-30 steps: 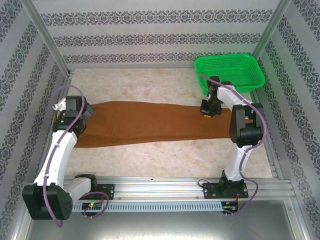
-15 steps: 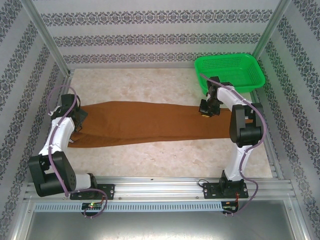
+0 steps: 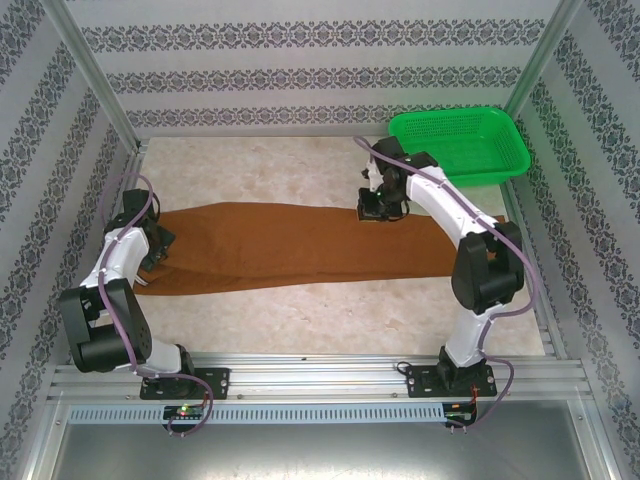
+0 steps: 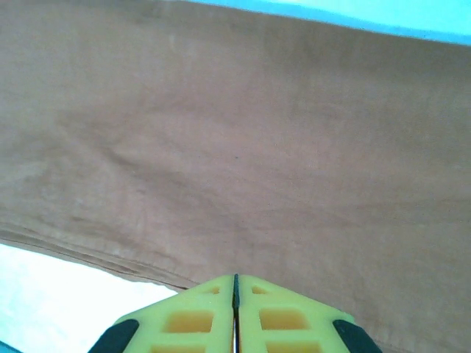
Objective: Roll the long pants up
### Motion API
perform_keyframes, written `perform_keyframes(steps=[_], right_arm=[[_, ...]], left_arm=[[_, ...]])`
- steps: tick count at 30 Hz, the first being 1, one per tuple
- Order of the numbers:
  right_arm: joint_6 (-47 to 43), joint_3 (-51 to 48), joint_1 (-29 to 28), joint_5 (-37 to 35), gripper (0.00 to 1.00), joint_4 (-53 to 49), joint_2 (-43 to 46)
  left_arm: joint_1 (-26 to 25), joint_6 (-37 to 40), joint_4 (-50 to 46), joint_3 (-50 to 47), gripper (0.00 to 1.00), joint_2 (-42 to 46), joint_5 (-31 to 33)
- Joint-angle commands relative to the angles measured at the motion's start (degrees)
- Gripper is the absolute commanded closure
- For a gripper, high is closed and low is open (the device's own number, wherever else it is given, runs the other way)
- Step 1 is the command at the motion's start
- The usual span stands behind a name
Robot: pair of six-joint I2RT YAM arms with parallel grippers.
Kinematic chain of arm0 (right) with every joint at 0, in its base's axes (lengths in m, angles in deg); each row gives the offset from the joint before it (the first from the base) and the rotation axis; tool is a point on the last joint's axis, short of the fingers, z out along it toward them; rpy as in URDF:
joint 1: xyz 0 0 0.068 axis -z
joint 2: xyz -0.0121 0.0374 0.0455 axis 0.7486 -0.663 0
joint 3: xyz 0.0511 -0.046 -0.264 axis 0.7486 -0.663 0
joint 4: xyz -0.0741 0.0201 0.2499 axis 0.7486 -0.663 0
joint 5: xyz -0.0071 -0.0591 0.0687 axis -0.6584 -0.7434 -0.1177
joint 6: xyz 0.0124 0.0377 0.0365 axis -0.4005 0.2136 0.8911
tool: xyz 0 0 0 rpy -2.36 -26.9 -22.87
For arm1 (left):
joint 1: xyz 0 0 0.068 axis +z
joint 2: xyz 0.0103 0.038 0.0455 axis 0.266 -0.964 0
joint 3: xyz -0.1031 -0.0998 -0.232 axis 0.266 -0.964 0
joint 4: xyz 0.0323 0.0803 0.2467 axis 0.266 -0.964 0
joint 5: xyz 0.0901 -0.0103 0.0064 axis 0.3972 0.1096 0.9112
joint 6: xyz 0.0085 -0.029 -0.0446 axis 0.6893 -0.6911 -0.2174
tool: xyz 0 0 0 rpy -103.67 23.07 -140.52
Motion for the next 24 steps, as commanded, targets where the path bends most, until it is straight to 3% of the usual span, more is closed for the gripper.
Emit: perform_keyframes(steps=[1,2,3,4,12,20,24], right_arm=[[-0.54,2.19,0.68,0.47,0.89,-1.98,1.61],[-0.55,2.36,0.76,0.45,0.89,-1.68,1.65],[-0.53,2.47,0.80,0.44,0.89,-1.51,1.59],[-0.31,2.51,0.95,0.20,0.89,-1.36,1.41],[1.49,1.35,0.97,1.05,0.89,1.90,-1.52],[2.05,1.19,1.14,2.82,0.90,4.58,-5.38],[1.76,0.91,1.09,3.14,0.90,5.19,-6.59]], left_arm=[[0.91,1.36,1.72,-0.54,0.57,-0.21,-1.78],[1.02,1.53,1.93,-0.38,0.80,-0.24,-1.95],[1.02,1.58,1.85,-0.10,0.95,-0.40,-2.00],[1.07,1.20,1.39,0.61,1.00,-0.58,-1.75],[-0.16,3.80,-2.52,16.73,1.00,-5.68,-0.84],[-3.23,7.27,-10.62,42.90,1.00,-19.56,1.07],[-4.09,6.98,-13.19,50.66,1.00,-25.35,0.64]])
